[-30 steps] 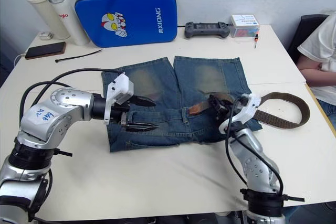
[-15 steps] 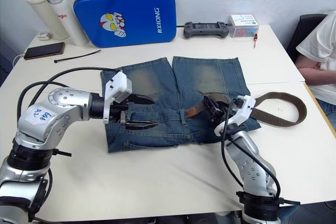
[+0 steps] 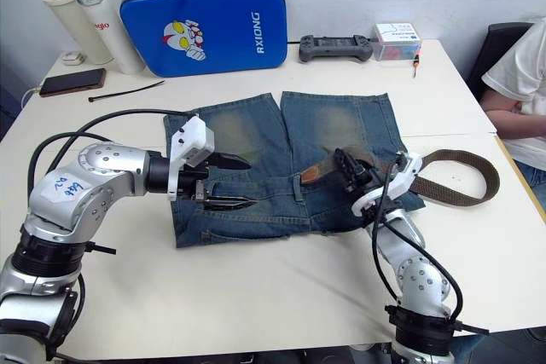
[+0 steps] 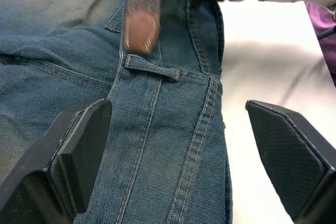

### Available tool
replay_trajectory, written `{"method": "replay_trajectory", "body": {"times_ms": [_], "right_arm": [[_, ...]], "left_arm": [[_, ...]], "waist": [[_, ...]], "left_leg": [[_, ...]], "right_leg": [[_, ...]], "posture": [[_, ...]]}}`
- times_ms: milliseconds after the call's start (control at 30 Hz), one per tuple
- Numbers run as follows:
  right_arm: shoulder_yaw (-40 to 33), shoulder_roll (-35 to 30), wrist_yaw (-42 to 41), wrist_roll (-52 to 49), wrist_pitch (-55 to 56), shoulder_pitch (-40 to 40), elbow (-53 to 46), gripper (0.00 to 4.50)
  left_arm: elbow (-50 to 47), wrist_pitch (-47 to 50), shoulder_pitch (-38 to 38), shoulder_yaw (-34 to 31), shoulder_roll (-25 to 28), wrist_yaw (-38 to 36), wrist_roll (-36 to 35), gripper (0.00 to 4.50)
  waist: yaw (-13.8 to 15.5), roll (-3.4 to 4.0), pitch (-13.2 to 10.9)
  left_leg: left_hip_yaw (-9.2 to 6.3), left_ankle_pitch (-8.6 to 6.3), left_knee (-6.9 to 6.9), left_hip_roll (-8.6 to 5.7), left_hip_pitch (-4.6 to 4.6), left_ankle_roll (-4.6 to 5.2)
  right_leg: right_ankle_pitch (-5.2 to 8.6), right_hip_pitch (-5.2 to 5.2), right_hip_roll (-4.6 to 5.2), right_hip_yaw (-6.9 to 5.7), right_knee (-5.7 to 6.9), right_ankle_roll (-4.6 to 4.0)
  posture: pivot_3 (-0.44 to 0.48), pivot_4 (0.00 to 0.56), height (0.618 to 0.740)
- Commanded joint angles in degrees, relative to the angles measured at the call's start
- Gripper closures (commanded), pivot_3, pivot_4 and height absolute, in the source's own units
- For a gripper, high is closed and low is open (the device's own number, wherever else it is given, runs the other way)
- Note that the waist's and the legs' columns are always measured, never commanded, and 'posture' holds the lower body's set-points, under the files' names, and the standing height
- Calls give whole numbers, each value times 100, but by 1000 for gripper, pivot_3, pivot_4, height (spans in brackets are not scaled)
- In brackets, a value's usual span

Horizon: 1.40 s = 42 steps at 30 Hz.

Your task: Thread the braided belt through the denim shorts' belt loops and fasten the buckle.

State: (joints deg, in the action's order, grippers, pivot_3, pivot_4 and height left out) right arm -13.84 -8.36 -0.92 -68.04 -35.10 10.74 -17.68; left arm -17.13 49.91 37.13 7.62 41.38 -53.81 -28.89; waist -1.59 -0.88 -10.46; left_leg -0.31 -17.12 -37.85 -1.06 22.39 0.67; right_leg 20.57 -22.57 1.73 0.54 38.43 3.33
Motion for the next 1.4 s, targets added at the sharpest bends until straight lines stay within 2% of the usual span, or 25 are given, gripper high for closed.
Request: {"method": "replay_trajectory", "body": {"times_ms": [33,433,600,767,867,1167,1300,1400], "right_arm": [[20,-62,-158,34,8,-25,-266,4472],[18,-150,-331,542,68,-29,-40,4472],[292,20,-462,672,-26,-13,29,4472],[710,459,-457,899,-45,95,199,4472],[1006,512,-447,875,-409,66,173,4472],[1079,359,-408,942,-1047,101,329,4472],[917,403,-246,1047,-1000,114,317,4472],[591,459,-52,715,-1042,65,196,3285]], "left_arm": [[-97,-62,7,-164,40,11,-44,0],[-62,-85,46,-145,2,11,-40,0],[-69,-79,65,-131,-23,21,-43,0],[-65,-73,88,-114,-54,29,-40,0],[-101,-46,72,-132,-41,38,-48,0],[-105,-41,68,-94,-76,59,-59,0],[-96,-58,67,-76,-91,41,-48,0],[-89,-79,65,-48,-111,27,-39,0]], "waist": [[-2,0,0],[-1,0,0],[-6,0,0],[-21,0,0],[-22,0,0],[-21,0,0],[-22,0,0],[-6,0,0]], "left_leg": [[0,0,0,0,0,0],[0,0,0,0,0,-1],[0,0,0,0,0,-1],[1,1,2,0,-2,-2],[1,1,4,1,-2,-3],[0,2,6,1,-4,-3],[1,2,10,1,-6,-4],[0,2,12,0,-6,-4]], "right_leg": [[0,0,0,0,0,0],[0,0,0,0,-9,0],[0,0,-1,0,-9,0],[0,-2,-2,1,-9,0],[0,-4,-2,1,-3,0],[1,-4,-1,1,-12,-1],[1,-4,-1,1,-14,-1],[1,-3,0,1,-13,-1]], "posture": [[0,150,740],[0,150,740],[0,150,740],[0,150,740],[0,150,740],[0,150,740],[0,150,740],[0,150,740]]}}
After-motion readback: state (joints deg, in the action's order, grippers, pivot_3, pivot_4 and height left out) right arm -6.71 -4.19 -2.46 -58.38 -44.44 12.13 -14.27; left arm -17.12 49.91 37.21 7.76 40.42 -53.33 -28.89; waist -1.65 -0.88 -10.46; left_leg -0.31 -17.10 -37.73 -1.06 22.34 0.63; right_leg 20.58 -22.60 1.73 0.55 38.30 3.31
